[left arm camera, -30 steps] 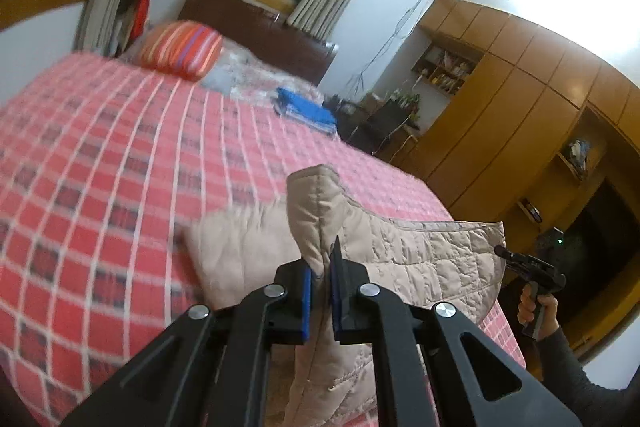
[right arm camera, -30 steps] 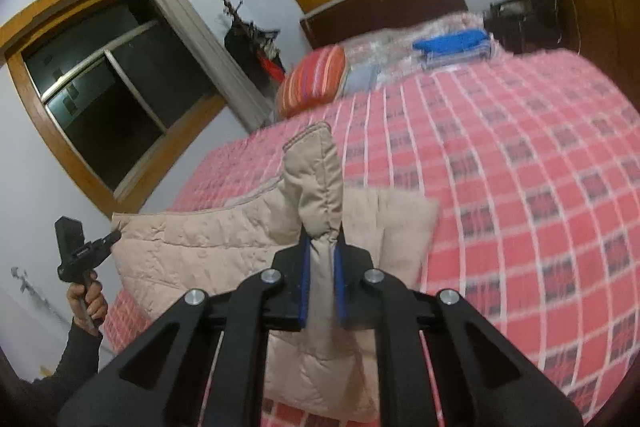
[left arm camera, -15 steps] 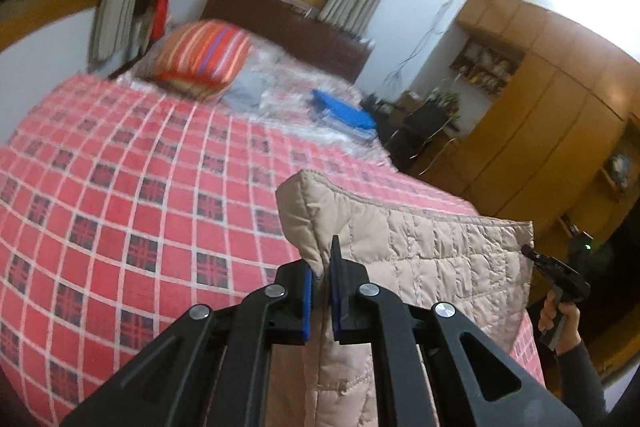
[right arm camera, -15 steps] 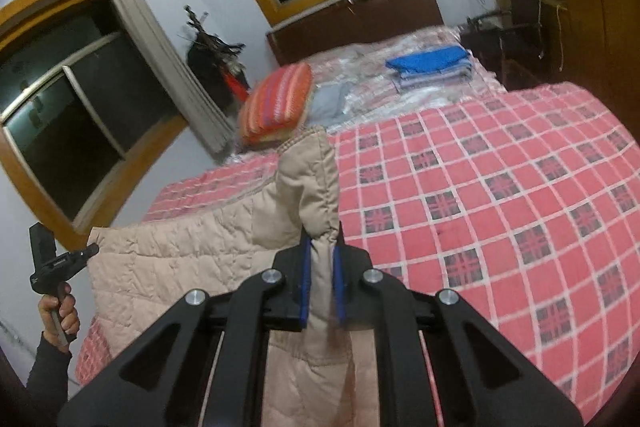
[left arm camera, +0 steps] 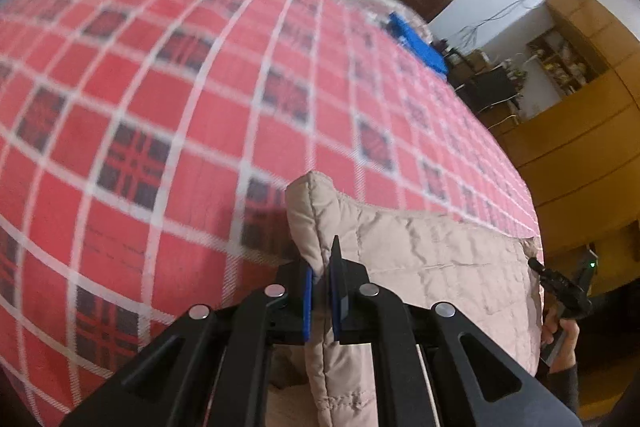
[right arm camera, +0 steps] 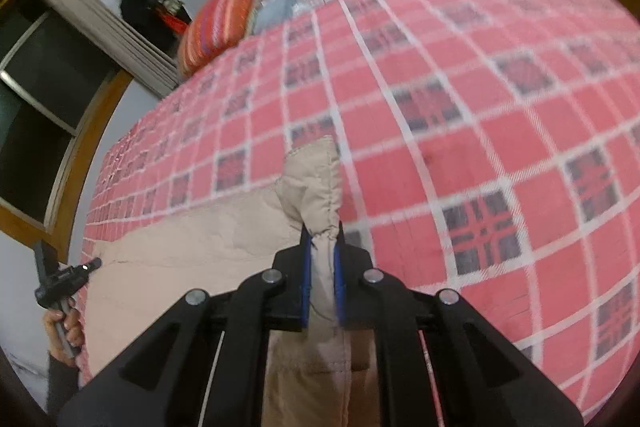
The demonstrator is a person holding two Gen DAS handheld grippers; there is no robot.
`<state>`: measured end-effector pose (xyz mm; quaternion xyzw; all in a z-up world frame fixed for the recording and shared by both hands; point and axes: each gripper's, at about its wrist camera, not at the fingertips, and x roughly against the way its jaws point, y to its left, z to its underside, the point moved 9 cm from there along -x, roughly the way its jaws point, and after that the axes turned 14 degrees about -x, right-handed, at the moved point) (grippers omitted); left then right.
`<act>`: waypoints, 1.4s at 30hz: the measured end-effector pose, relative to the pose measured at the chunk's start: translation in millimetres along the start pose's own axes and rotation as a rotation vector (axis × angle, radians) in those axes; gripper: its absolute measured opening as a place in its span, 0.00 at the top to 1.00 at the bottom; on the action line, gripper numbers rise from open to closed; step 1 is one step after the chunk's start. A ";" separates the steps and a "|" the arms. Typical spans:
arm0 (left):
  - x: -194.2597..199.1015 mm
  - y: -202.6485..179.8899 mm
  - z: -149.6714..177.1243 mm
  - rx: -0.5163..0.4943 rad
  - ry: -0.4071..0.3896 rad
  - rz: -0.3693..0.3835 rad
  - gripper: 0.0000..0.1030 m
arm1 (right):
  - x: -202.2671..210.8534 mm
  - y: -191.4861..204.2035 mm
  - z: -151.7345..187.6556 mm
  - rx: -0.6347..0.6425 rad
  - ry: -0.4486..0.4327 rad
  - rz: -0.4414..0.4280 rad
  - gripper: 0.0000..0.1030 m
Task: Fold large clothes
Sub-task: 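Lift the folded edge with both tools and fold it over the jacket, release, then grasp the folded jacket bundle with both tools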
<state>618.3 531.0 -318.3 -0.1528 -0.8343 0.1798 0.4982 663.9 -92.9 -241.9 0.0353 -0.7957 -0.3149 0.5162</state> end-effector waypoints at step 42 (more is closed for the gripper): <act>60.5 -94.8 177.8 -0.212 0.042 0.171 0.75 | 49.6 25.7 195.9 0.127 0.145 -0.035 0.99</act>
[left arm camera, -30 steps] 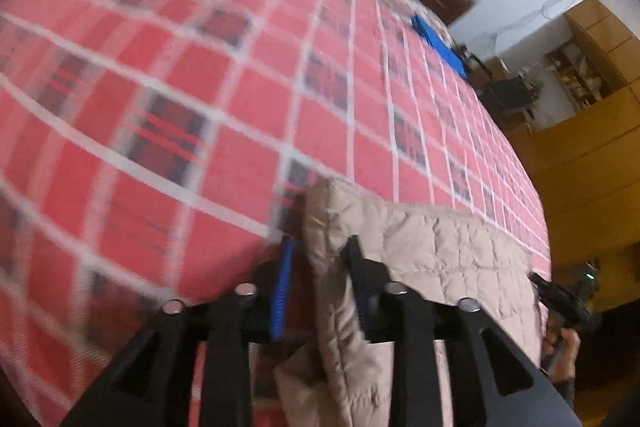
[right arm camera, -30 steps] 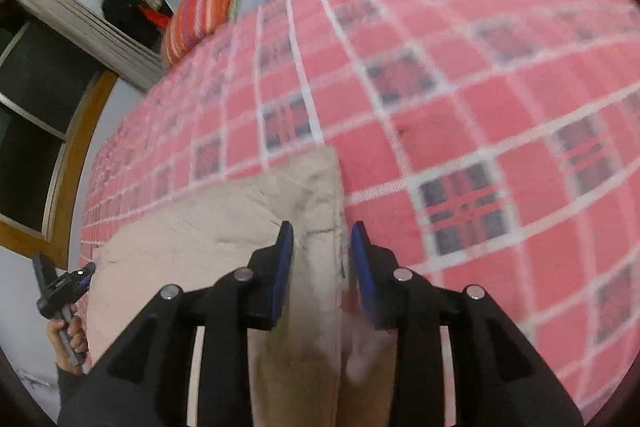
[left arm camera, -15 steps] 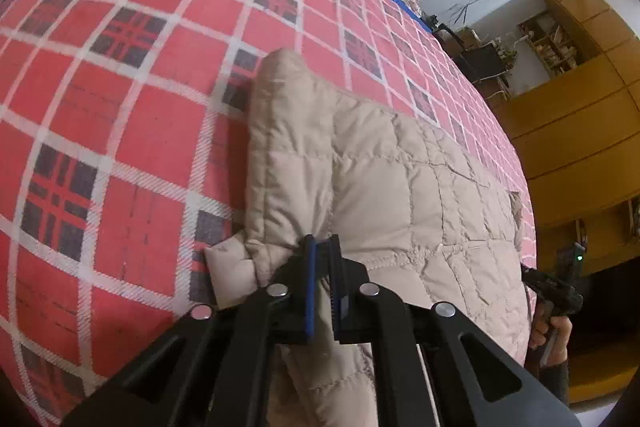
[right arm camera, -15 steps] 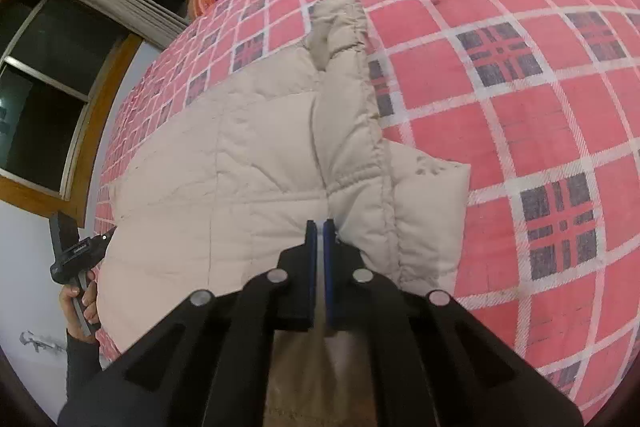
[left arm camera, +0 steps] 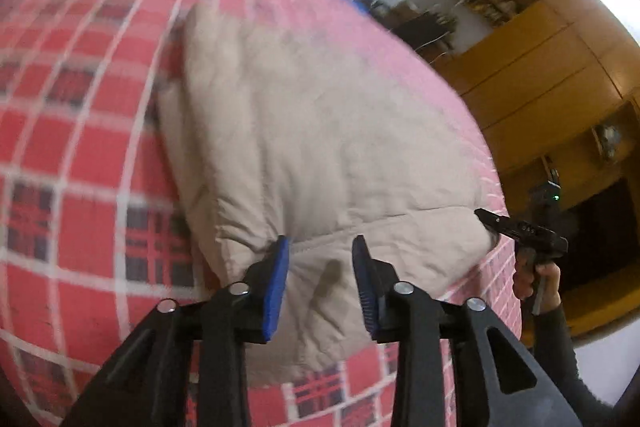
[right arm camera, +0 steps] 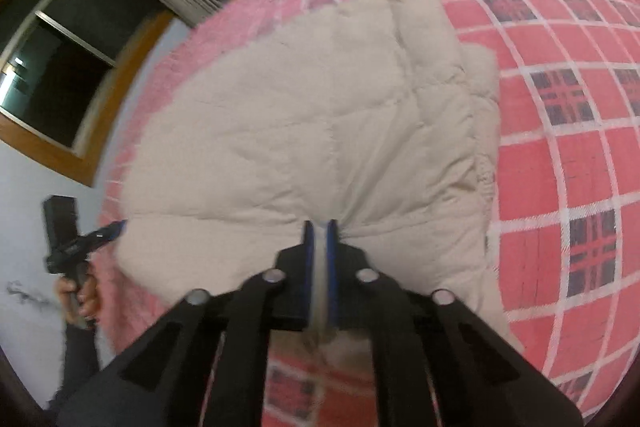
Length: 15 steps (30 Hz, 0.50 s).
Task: Fold large clothes
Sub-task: 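Grasp the folded jacket bundle with both tools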
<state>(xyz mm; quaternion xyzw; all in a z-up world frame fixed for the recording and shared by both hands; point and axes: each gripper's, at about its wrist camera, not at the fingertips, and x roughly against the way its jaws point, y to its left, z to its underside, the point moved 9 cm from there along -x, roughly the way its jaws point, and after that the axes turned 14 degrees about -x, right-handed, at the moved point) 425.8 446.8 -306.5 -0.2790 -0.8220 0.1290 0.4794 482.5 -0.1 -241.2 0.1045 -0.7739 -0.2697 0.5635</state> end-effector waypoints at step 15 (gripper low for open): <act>34.8 -25.0 27.6 -0.061 0.008 0.121 0.41 | 25.4 20.1 39.9 0.077 -0.137 0.153 0.79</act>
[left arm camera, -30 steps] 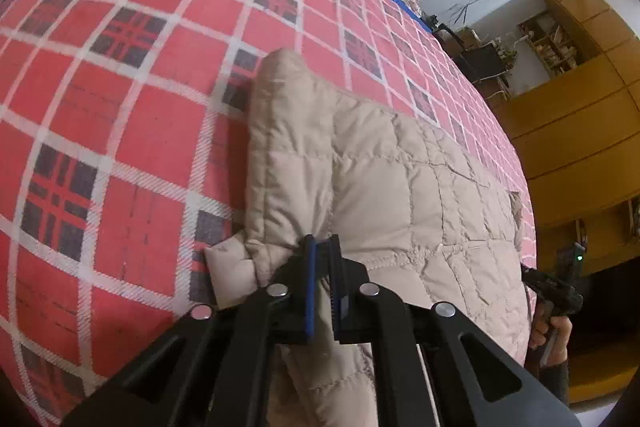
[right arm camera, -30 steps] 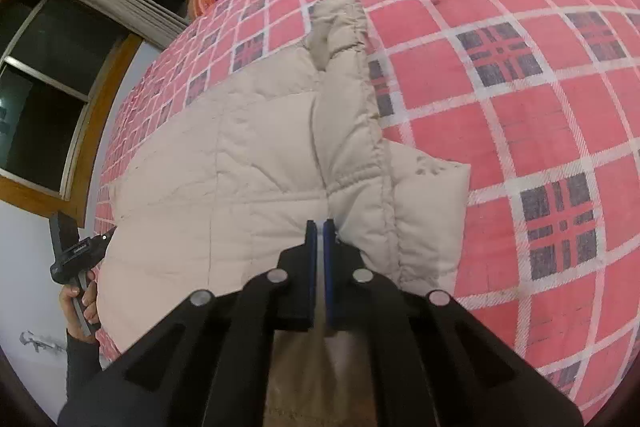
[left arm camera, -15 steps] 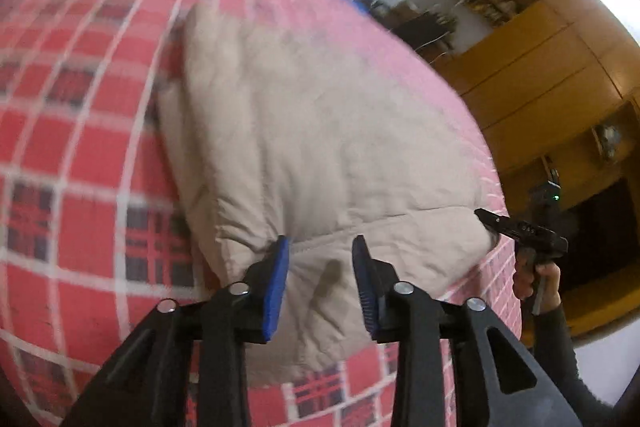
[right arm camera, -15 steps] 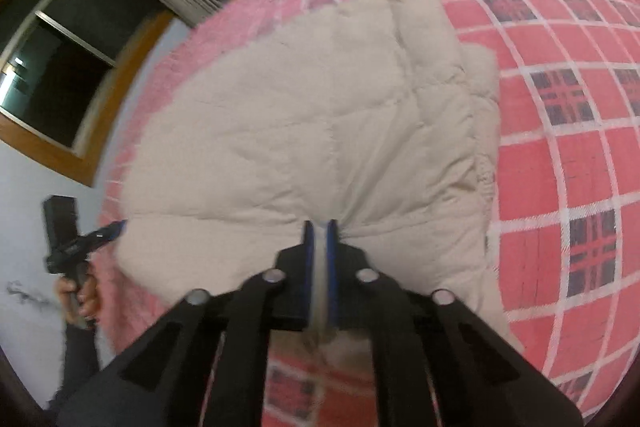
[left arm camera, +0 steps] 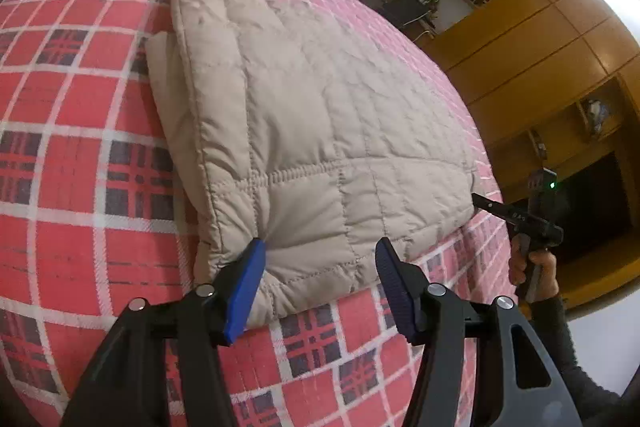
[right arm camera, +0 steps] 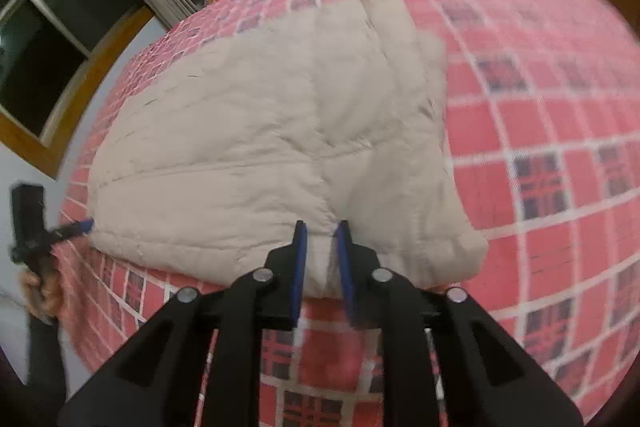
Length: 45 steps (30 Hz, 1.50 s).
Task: Fold large clothes
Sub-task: 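Grasp the folded jacket bundle with both tools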
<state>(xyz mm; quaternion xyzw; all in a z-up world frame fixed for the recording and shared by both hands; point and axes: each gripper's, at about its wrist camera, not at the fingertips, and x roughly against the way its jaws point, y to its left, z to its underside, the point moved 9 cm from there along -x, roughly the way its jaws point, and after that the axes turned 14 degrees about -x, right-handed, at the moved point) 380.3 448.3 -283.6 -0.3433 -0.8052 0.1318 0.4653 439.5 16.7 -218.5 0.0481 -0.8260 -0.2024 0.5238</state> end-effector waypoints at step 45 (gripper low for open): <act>-57.3 133.3 -107.5 0.307 0.038 0.135 0.46 | -109.0 306.8 130.2 1.186 -0.445 0.476 0.26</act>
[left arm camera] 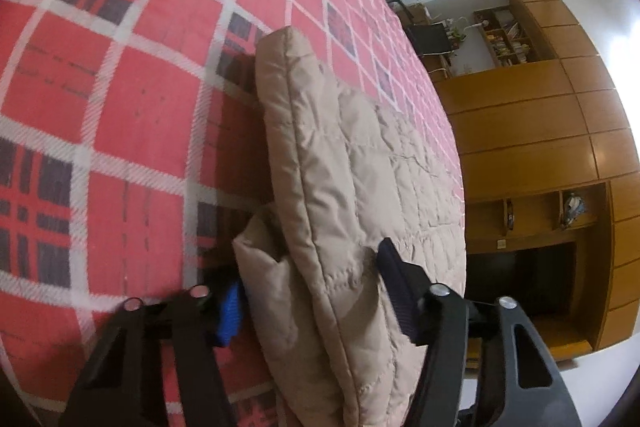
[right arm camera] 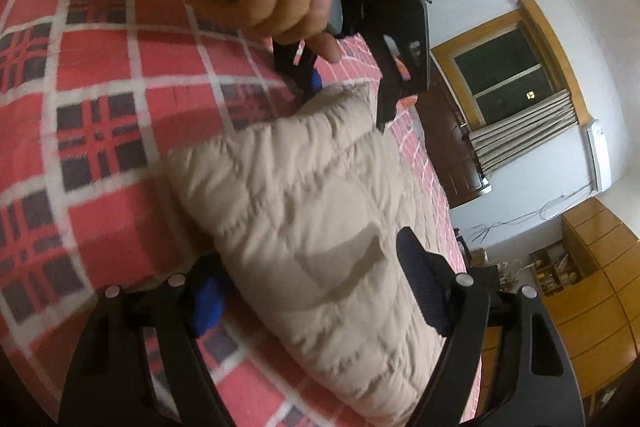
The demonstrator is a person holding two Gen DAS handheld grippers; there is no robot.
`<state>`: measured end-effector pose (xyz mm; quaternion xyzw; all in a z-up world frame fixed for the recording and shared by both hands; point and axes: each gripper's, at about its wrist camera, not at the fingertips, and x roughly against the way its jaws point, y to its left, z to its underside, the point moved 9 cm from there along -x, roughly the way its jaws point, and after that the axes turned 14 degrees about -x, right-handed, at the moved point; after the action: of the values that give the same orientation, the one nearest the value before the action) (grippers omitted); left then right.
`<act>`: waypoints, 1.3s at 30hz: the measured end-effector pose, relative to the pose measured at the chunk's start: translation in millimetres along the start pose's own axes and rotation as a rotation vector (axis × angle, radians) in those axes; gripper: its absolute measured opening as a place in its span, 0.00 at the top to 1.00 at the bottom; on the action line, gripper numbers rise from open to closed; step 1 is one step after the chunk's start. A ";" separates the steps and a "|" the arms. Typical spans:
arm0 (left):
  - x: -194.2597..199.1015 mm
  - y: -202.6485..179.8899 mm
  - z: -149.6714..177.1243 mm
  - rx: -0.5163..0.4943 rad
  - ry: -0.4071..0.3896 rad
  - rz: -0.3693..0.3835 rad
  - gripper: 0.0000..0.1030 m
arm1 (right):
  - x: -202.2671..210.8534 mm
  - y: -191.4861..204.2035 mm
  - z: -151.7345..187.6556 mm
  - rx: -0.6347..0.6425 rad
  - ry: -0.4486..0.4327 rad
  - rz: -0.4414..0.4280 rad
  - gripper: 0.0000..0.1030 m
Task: Fold large clothes
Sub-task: 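Grasp the folded jacket bundle with both tools, then lift the jacket bundle with both tools and carry it across the bed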
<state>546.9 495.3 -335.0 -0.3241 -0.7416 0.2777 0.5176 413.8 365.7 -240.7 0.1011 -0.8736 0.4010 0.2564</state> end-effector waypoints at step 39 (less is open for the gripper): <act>29.9 -89.7 -40.4 -0.097 0.045 -0.171 0.76 | 31.2 -78.3 -50.3 -0.381 -0.058 -0.130 0.68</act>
<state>560.2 464.3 -237.9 -0.2905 -0.7673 0.1889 0.5396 435.7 353.0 -145.9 0.1184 -0.9323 0.2082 0.2709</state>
